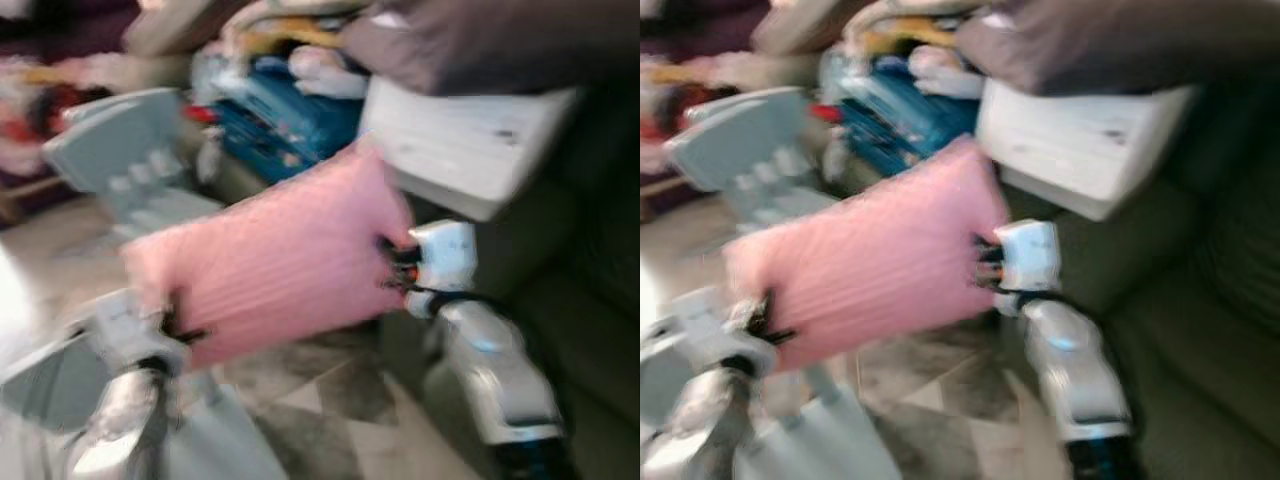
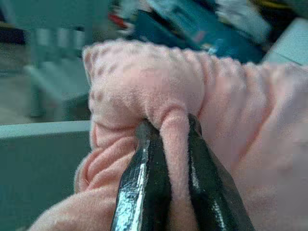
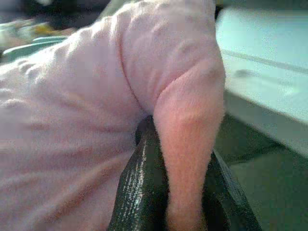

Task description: Move the pillow to the sofa

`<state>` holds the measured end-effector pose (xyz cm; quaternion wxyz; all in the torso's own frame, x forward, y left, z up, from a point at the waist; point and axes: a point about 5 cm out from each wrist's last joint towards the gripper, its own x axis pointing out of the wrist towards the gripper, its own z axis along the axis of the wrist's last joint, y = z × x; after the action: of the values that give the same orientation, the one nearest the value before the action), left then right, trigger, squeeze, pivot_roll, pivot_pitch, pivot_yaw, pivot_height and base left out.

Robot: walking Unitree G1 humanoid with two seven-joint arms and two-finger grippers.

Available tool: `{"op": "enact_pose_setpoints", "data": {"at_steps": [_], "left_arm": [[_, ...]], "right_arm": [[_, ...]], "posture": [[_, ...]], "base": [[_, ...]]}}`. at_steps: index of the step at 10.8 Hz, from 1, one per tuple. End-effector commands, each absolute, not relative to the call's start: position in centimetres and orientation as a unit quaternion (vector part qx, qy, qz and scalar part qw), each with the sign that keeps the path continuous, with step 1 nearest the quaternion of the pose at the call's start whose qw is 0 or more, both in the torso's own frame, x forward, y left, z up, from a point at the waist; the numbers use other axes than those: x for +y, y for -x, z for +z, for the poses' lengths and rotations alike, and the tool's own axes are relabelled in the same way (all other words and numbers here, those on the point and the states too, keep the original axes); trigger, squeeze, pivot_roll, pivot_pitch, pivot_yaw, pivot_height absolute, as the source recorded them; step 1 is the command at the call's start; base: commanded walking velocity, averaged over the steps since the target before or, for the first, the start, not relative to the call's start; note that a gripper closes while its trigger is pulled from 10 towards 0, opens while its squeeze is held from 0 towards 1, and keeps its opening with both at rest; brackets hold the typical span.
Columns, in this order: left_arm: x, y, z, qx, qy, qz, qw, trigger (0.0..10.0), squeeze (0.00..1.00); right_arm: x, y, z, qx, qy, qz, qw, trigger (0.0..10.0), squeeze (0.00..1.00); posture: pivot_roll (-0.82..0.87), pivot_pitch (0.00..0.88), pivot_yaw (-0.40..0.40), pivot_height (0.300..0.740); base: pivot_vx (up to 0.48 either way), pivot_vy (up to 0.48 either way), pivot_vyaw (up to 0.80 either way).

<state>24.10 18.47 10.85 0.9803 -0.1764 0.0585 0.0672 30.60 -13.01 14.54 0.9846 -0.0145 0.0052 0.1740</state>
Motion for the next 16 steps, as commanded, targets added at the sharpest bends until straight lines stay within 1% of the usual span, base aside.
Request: {"op": "enact_pose_setpoints", "data": {"at_steps": [1,16], "left_arm": [[19.57,-23.8,11.08,0.053,0.165,0.087,0.981,10.0,0.0],[19.42,-23.79,10.83,0.057,0.176,0.089,0.979,10.0,0.0]], "right_arm": [[-12.28,-30.68,15.54,-0.016,0.01,0.183,0.983,10.0,0.0],[-12.25,-30.76,15.69,-0.017,0.013,0.185,0.983,10.0,0.0]], "posture": [[-0.19,0.031,0.057,0.74],[-0.2,0.036,0.056,0.74]], "base": [[0.0,0.0,-0.79],[0.0,0.0,-0.79]]}}
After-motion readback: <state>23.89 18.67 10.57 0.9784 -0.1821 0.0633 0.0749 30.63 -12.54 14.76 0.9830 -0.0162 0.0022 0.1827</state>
